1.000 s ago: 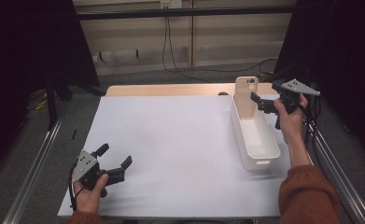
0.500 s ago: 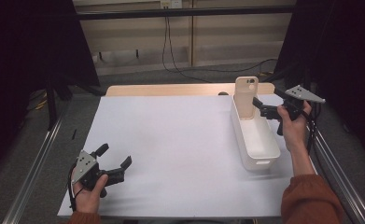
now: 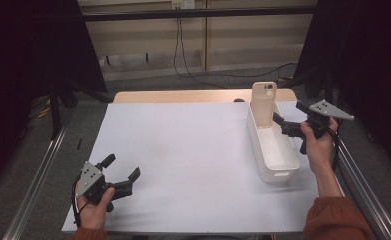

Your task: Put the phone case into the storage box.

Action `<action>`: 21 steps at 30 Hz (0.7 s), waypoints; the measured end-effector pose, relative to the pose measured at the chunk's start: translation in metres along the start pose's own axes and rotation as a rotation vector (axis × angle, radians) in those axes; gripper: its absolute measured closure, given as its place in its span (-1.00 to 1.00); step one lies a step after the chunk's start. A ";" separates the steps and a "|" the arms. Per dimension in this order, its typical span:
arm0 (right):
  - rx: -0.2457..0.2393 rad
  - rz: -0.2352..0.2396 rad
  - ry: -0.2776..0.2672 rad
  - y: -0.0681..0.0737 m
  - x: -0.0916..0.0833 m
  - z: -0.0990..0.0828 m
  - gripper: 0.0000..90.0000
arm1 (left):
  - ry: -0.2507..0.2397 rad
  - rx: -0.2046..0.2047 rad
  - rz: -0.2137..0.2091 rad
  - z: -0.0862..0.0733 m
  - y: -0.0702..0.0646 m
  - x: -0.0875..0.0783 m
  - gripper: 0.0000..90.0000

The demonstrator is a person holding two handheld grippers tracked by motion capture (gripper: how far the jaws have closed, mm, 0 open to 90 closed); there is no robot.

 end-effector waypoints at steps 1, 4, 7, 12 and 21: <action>-0.004 -0.001 0.002 0.000 -0.002 0.000 -1.00 | 0.000 0.000 0.001 0.000 0.000 0.000 -0.94; -0.007 -0.001 0.008 0.001 -0.009 0.000 -1.00 | 0.001 0.002 -0.001 0.000 0.000 0.000 -0.94; -0.008 -0.002 0.003 0.004 -0.016 0.002 -1.00 | 0.002 0.003 -0.002 0.000 0.000 0.000 -0.95; -0.024 -0.011 0.002 0.007 -0.030 0.005 -1.00 | 0.002 -0.004 0.003 -0.001 0.000 0.000 -0.94; -0.017 -0.028 0.002 0.013 -0.054 0.001 -1.00 | 0.002 -0.006 -0.007 -0.001 -0.002 0.002 -0.94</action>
Point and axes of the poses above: each handheld gripper's, and its own axes: x roughly forward along the jaws, z roughly out of its top, y roughly to its left, the point moved 7 cm from there along x, roughly forward along the jaws, and after that the axes turned 14 degrees about -y, right-handed, at the moved point
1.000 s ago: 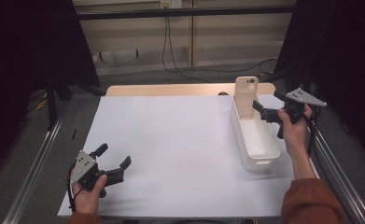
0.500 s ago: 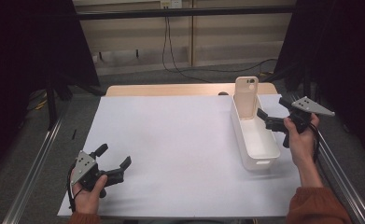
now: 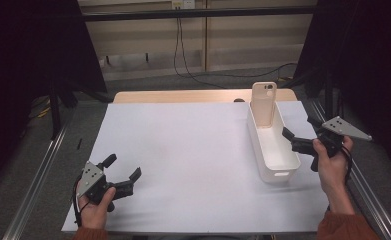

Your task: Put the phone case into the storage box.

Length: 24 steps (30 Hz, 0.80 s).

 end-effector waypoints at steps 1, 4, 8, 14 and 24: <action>0.001 0.000 -0.001 0.002 -0.003 0.000 -1.00 | 0.000 0.001 0.000 0.000 0.000 0.000 -0.94; 0.004 0.003 -0.003 0.006 -0.010 0.000 -1.00 | 0.002 0.003 -0.003 0.000 0.000 0.000 -0.94; 0.000 -0.004 0.000 0.009 -0.020 -0.002 -1.00 | -0.002 0.001 -0.002 0.000 -0.001 -0.001 -0.94; 0.002 -0.020 -0.004 0.010 -0.036 -0.007 -1.00 | 0.001 0.002 0.006 0.000 0.000 -0.004 -0.94; -0.009 -0.023 -0.010 0.024 -0.059 -0.016 -1.00 | 0.009 0.012 0.012 -0.001 0.001 -0.010 -0.94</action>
Point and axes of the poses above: each handheld gripper's, and its own axes: x roughly forward along the jaws, z roughly out of its top, y roughly to its left, the point moved 7 cm from there along x, roughly forward along the jaws, and after that the axes turned 14 degrees about -y, right-handed, at the moved point
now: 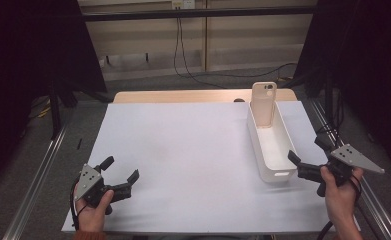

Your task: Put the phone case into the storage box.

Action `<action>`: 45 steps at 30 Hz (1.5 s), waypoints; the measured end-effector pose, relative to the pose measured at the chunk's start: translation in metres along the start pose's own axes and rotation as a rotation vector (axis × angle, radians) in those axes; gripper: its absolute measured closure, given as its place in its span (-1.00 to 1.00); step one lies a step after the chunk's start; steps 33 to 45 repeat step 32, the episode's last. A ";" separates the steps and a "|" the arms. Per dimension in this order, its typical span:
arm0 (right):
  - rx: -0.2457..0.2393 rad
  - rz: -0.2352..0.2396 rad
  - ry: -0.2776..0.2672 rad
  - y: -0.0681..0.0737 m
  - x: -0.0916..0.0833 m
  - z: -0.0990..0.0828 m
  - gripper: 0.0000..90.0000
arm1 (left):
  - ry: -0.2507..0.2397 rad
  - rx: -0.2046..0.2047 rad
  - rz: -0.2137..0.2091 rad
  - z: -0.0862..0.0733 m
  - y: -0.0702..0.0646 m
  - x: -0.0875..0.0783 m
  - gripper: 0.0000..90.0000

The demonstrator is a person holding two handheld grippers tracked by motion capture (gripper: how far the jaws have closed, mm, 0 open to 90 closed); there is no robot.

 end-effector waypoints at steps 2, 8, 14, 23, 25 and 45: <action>0.008 0.002 0.001 0.003 -0.004 -0.002 -1.00 | -0.001 -0.006 0.005 0.000 0.000 -0.002 -0.94; 0.004 -0.013 0.009 0.012 -0.018 -0.014 -1.00 | 0.002 -0.005 0.018 0.000 0.003 -0.006 -0.94; 0.002 -0.032 0.013 0.018 -0.031 -0.027 -1.00 | 0.008 -0.001 0.015 0.000 0.002 -0.011 -0.94; 0.025 -0.076 0.024 0.017 -0.051 -0.042 -1.00 | 0.004 0.000 0.017 0.001 0.002 -0.012 -0.94; 0.028 -0.083 0.015 0.016 -0.052 -0.042 -1.00 | 0.002 -0.005 0.019 0.000 0.002 -0.011 -0.94; 0.022 -0.052 0.016 0.020 -0.049 -0.045 -1.00 | 0.021 0.003 0.009 -0.002 0.000 -0.008 -0.94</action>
Point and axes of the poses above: each handheld gripper's, and its own axes: x roughly forward along the jaws, z roughly out of its top, y roughly to its left, the point moved 7 cm from there along x, roughly forward along the jaws, and after that the axes turned 14 degrees about -y, right-handed, at the moved point
